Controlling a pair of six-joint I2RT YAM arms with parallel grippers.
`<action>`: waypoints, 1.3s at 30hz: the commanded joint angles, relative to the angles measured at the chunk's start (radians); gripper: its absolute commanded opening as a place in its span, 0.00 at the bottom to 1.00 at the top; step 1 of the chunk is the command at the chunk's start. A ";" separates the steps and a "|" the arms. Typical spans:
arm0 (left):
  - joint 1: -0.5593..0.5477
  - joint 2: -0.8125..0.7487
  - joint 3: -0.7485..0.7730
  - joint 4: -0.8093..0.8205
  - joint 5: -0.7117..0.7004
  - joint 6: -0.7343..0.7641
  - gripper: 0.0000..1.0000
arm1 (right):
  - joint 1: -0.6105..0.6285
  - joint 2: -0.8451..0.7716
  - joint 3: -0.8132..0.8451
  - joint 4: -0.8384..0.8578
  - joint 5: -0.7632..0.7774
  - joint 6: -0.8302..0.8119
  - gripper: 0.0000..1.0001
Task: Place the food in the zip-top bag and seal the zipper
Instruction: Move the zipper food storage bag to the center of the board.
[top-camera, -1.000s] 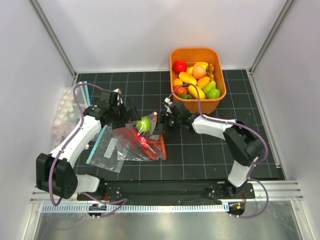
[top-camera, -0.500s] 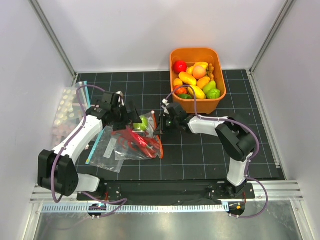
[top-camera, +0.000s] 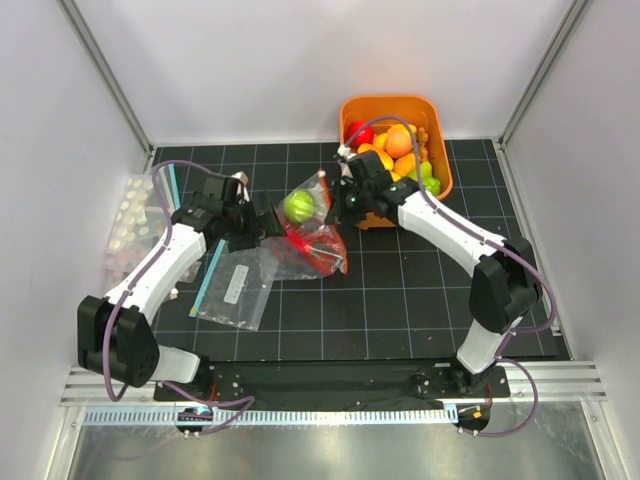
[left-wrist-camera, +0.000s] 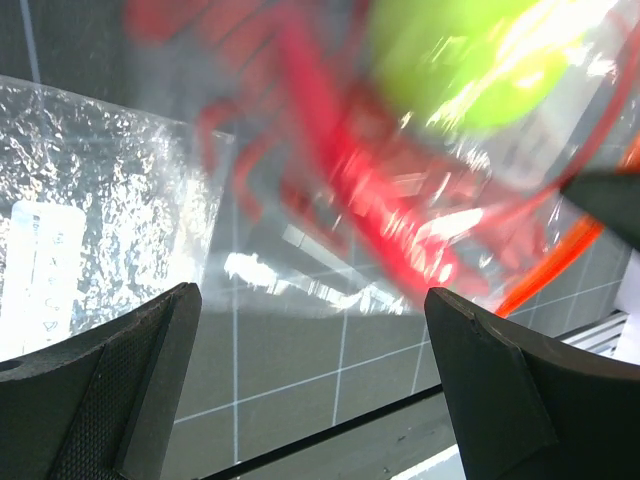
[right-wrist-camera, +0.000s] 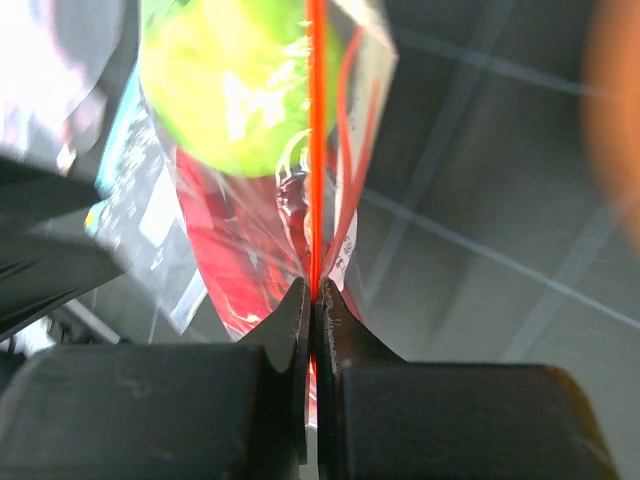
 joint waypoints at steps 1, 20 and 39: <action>0.005 0.003 0.063 0.027 0.027 0.011 0.98 | -0.068 -0.027 0.076 -0.138 0.050 -0.024 0.01; 0.005 0.008 0.064 0.013 0.038 0.026 0.98 | -0.194 0.165 0.545 -0.397 0.123 -0.108 0.07; 0.007 -0.001 0.090 -0.002 0.024 0.024 1.00 | -0.298 0.038 0.409 -0.323 0.030 -0.056 0.77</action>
